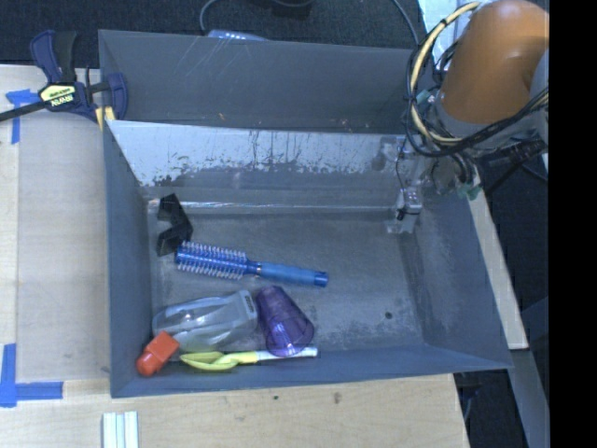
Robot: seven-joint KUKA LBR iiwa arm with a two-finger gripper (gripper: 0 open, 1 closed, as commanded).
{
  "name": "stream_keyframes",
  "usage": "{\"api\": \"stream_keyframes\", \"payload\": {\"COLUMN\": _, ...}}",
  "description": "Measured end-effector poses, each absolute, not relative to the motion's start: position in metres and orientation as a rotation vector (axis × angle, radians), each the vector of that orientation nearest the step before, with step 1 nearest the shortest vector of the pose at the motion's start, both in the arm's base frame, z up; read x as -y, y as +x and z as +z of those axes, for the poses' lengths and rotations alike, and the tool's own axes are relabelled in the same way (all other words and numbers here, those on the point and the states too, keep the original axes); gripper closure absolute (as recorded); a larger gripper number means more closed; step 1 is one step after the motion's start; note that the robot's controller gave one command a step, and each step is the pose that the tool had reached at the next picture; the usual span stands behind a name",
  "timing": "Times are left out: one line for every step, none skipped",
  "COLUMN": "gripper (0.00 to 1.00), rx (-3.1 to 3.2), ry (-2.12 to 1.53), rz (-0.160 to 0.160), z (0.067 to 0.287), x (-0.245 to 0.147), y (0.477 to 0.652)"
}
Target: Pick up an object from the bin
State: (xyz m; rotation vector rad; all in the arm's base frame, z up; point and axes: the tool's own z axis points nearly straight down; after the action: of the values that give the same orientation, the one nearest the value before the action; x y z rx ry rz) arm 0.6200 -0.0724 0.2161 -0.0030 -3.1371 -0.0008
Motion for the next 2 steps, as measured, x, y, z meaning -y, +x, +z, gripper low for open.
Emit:
{"api": "stream_keyframes", "payload": {"gripper": 0.00, "rx": 3.146, "ry": -0.001, "rz": 0.001, "z": 0.221, "x": 0.072, "y": 0.621}}
{"api": "stream_keyframes", "payload": {"gripper": 0.00, "rx": 3.150, "ry": -0.050, "rz": 0.001, "z": 0.174, "x": 0.056, "y": 0.623}}
